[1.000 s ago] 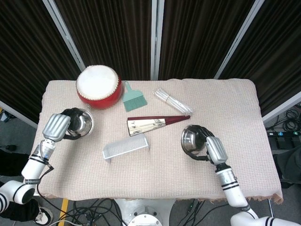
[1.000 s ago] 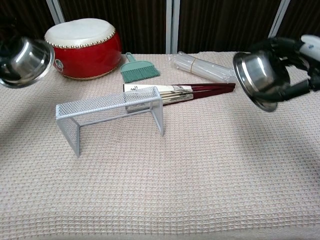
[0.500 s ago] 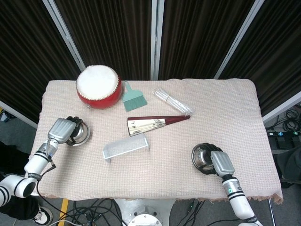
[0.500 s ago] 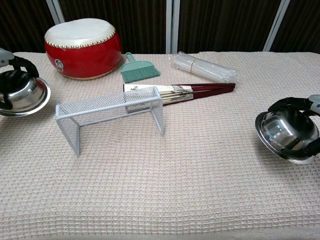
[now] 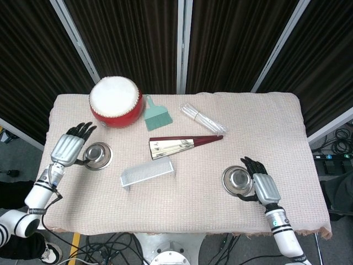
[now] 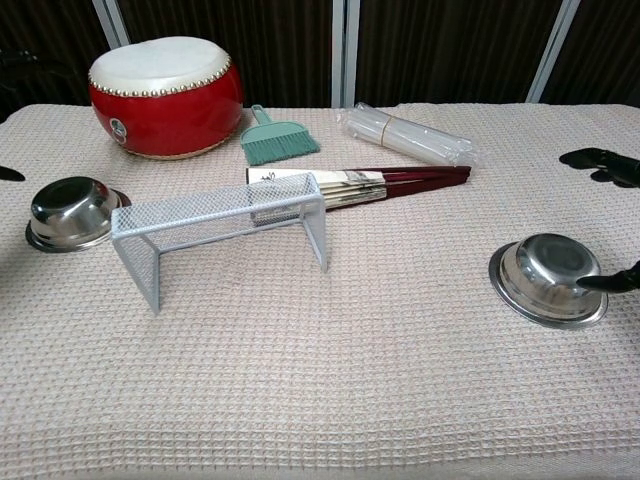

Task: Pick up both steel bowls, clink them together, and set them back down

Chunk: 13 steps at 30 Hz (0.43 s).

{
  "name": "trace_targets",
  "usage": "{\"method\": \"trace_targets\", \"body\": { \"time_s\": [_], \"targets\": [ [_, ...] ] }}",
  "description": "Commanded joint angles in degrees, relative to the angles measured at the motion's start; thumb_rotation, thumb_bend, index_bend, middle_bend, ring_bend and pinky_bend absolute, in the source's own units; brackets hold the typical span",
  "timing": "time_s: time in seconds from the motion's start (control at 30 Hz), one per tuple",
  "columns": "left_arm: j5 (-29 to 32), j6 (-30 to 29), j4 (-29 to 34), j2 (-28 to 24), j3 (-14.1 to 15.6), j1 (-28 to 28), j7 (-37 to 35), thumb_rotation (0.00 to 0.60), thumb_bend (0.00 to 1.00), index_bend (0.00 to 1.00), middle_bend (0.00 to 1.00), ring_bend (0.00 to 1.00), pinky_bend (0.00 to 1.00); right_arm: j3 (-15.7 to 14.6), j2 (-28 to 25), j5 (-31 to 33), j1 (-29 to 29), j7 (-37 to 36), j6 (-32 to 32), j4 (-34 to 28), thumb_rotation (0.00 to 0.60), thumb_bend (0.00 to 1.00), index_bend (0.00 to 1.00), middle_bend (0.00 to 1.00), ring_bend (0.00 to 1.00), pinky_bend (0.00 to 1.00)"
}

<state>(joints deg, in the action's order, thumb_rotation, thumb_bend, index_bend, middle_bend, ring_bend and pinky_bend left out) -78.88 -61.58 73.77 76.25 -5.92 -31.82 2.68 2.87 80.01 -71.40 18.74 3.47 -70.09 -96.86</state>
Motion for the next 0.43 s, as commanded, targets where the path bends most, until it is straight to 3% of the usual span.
{"method": "trace_targets", "body": {
  "time_s": [0.03, 0.23, 0.43],
  "targets": [
    [-0.39, -15.79, 9.13, -0.53, -0.82, 8.17, 4.83, 0.6, 0.07, 0.0, 0.0, 0.02, 0.18, -0.19, -0.76, -2.28, -2.71, -0.77, -4.66, 0.8, 0.6, 0.01, 0.0, 0.0, 0.0, 0.0],
    [-0.19, -30.95, 17.41, 0.96, 4.53, 20.38, 15.24, 0.6, 0.09, 0.0, 0.0, 0.02, 0.16, -1.39, -1.73, -4.62, -6.88, -1.61, -10.25, 2.2, 0.6, 0.01, 0.0, 0.0, 0.0, 0.0],
    [0.12, -37.33, 15.57, 2.67, 8.64, 29.08, 12.09, 0.6, 0.07, 0.0, 0.01, 0.02, 0.16, -3.37, -1.08, -6.64, -9.85, -1.07, -12.58, 5.07, 0.6, 0.01, 0.0, 0.0, 0.0, 0.0]
  ]
}}
